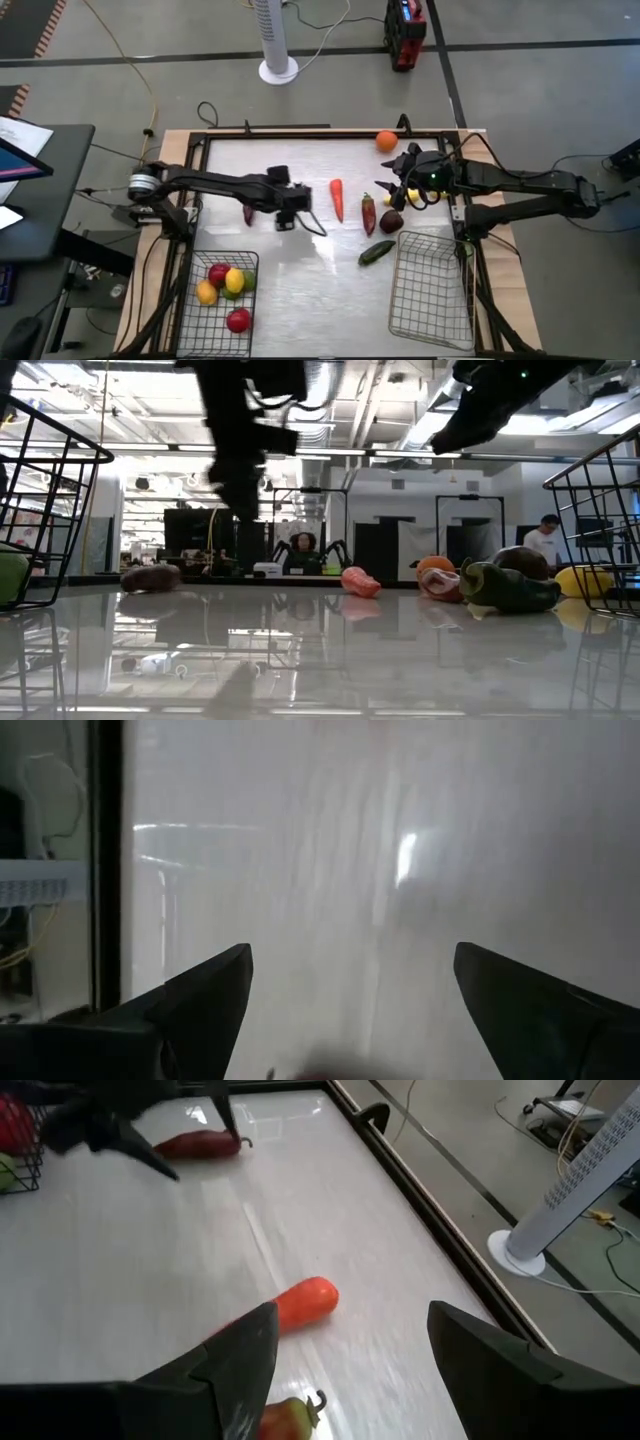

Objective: Sort produce into baskets
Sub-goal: Put the left red chili pepper into the gold wire basket

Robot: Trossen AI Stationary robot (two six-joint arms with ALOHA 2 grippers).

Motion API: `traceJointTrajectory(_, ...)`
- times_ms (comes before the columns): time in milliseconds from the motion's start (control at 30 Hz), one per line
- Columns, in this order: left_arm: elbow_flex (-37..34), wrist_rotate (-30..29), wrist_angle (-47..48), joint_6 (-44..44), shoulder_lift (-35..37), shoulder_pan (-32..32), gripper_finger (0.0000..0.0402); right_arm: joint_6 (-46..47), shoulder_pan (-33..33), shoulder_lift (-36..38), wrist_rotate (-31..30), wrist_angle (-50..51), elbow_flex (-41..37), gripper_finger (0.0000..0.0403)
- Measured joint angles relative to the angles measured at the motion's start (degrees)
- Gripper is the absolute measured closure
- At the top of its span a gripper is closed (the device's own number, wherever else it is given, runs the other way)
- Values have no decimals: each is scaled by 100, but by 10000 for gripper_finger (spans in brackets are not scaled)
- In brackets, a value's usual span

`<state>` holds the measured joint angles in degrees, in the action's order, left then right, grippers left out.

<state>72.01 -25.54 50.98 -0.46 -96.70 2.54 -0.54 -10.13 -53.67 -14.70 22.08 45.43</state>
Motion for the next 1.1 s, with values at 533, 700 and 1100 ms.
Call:
traceJointTrajectory(533,-1552,1043,415,-4221,1455,381,65,-340,-15,2,-7,-283,1,117)
traceJointTrajectory(700,-2022,1089,440,-4834,1584,350,65,-630,-92,2,-2,-294,228,117)
traceJointTrajectory(1100,-2797,735,-321,-5228,1693,566,65,-859,-347,7,158,-436,293,117)
